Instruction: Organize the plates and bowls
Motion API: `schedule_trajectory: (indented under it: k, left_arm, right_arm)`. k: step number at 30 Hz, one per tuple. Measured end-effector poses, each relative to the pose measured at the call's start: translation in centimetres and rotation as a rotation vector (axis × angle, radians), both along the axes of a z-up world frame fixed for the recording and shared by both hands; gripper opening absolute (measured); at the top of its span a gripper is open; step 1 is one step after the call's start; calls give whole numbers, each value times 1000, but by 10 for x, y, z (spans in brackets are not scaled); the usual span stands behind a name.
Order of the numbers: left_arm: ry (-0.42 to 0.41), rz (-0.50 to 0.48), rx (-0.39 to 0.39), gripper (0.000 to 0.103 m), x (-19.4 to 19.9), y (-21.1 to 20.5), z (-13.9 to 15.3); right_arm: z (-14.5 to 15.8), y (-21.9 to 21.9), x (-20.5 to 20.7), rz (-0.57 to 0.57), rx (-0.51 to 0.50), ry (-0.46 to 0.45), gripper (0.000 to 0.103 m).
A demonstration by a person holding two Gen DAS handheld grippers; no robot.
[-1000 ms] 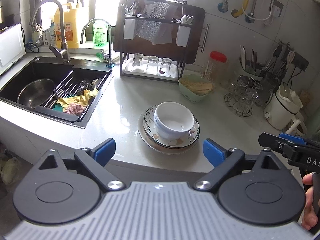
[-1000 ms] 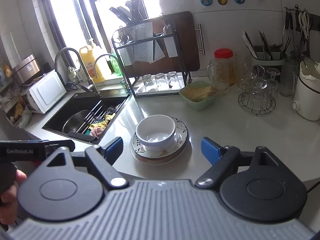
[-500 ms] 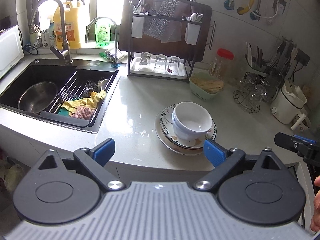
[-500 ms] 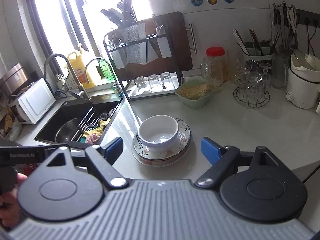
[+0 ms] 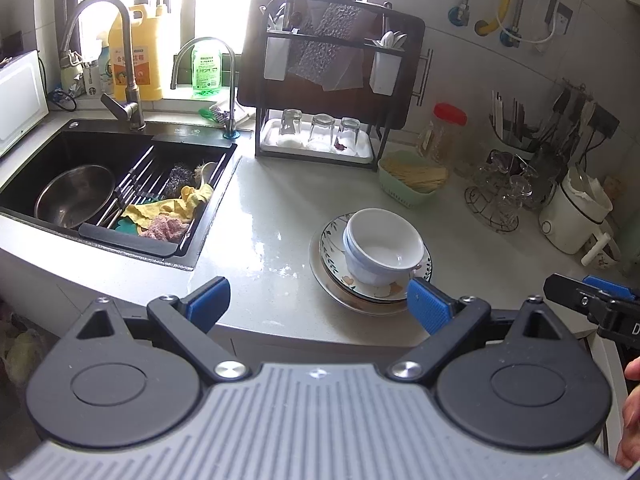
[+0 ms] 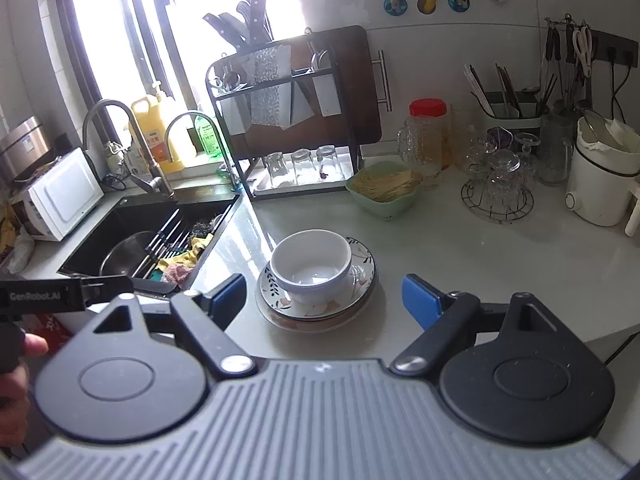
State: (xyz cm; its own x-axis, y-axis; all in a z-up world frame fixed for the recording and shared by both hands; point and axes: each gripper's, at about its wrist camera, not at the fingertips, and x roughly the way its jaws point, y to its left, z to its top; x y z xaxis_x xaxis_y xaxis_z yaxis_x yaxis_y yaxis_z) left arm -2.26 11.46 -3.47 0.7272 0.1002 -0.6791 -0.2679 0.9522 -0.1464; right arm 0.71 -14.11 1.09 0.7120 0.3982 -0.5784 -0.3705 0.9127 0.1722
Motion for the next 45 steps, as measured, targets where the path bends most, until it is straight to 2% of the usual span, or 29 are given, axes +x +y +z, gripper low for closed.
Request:
schedule_trajectory:
  k: [2,5,9,18,33,36,40,45]
  left_arm:
    - [2,-4,-3,97,-1,-1,1]
    - [4,-1,53,97,-2,-9,3]
    - [4,-12,35,97,-4,-14,5]
    - [16,-20,61,97,-8,-23,9]
    - [25,20,19,97,-13,-20,10]
    - [24,16,17,97,-14,-19,10]
    - [20,13,16,97,-14,-18,11]
    - [20,21,12,97,-15,-14,11]
  right_arm:
    - [-1,-1,-2,0,0,6,86]
    - [-2,-5,-6,7,11,20,86]
    - [-2,-8,-6,3,11,19,86]
    - [-2,-9,-10,-5,6,25,86]
    - [5,-12,-12,-13,4,19,86]
    - [3,-13,-13,-5,-14,25,86]
    - [-3,-15,-11,-16,11,67,86]
    - [-4,-13,-10,-14,6,66,86]
